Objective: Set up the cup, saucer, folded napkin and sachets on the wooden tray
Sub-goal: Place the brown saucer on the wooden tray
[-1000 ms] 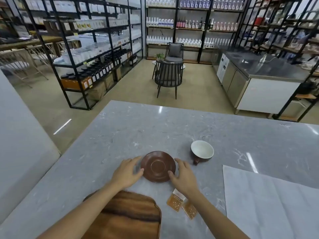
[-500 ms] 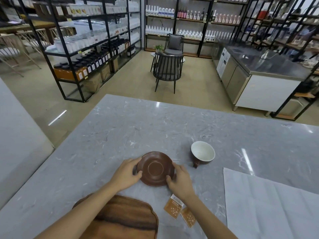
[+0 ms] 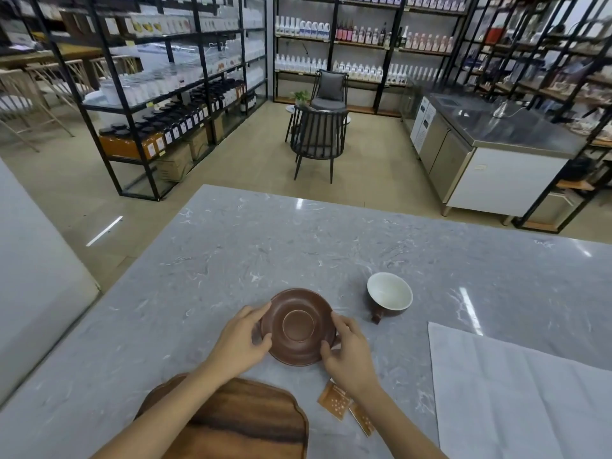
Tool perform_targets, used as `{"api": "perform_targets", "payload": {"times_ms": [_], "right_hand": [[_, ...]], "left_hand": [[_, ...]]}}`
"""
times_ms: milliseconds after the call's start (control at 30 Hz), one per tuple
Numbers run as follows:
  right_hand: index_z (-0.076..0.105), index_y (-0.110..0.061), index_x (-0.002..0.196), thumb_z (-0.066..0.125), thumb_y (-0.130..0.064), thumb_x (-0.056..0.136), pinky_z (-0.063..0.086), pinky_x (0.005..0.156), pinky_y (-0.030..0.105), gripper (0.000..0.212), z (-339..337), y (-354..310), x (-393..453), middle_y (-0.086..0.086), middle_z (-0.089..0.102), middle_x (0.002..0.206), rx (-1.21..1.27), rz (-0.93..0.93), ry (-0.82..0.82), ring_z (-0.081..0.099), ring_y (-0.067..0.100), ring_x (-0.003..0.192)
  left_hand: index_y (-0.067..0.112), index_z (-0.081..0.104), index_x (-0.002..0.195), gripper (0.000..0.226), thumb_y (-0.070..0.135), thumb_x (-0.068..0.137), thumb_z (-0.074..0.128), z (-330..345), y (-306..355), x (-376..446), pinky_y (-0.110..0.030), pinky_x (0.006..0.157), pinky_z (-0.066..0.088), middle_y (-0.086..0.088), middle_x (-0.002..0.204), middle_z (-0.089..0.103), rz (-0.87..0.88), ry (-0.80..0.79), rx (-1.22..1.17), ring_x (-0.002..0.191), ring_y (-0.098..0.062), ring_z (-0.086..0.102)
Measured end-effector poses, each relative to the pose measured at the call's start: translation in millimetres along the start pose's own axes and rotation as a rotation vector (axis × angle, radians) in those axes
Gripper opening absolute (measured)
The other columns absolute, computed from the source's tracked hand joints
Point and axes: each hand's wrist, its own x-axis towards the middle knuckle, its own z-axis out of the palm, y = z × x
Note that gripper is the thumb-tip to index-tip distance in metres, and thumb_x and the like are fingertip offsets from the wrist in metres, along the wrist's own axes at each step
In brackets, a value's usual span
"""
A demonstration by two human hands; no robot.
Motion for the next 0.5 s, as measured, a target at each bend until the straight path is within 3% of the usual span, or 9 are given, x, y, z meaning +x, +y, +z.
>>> {"api": "perform_targets", "payload": {"times_ms": [100,200,300,367,500], "right_hand": [[0.048,-0.017,0.151,0.068,-0.007,0.088,0.058,0.086,0.028,0.067,-2,-8,-11,0.004,0.056,0.127,0.057,-0.033,0.039,0.068,0.014,0.090],[0.050,-0.016,0.150,0.068,-0.005,0.087,0.060,0.081,0.024,0.066,-6,-18,-22,0.004,0.056,0.126,0.097,-0.052,0.064,0.067,0.011,0.092],[0.054,-0.017,0.147,0.069,-0.003,0.086,0.060,0.075,0.019,0.064,-10,-28,-34,0.002,0.057,0.123,0.149,-0.066,0.092,0.069,0.011,0.089],[0.056,-0.022,0.145,0.070,-0.002,0.085,0.062,0.075,0.023,0.065,-11,-35,-42,-0.003,0.058,0.119,0.191,-0.071,0.118,0.069,0.011,0.087],[0.058,-0.030,0.143,0.073,-0.006,0.085,0.063,0.081,0.035,0.065,-11,-45,-62,-0.013,0.057,0.119,0.248,-0.056,0.127,0.069,0.005,0.091]], "left_hand": [[0.024,0.045,0.150,0.068,0.018,0.088,0.072,-6,5,-13,-0.016,0.083,0.054,0.009,0.101,0.054,0.005,0.035,-0.084,0.081,-0.007,0.063],[0.026,0.046,0.148,0.068,0.014,0.087,0.074,-15,12,-26,-0.006,0.077,0.050,0.008,0.102,0.056,-0.006,0.079,-0.153,0.087,-0.004,0.063],[0.029,0.049,0.146,0.067,0.013,0.087,0.075,-27,18,-40,-0.011,0.078,0.055,0.010,0.106,0.058,-0.027,0.104,-0.217,0.081,-0.007,0.066],[0.033,0.051,0.145,0.067,0.013,0.086,0.076,-36,20,-50,-0.018,0.080,0.058,0.009,0.108,0.060,-0.039,0.108,-0.264,0.079,-0.010,0.069],[0.052,0.050,0.134,0.069,0.012,0.085,0.077,-53,23,-72,-0.013,0.079,0.057,0.008,0.109,0.064,-0.027,0.102,-0.341,0.081,-0.011,0.071]]}}
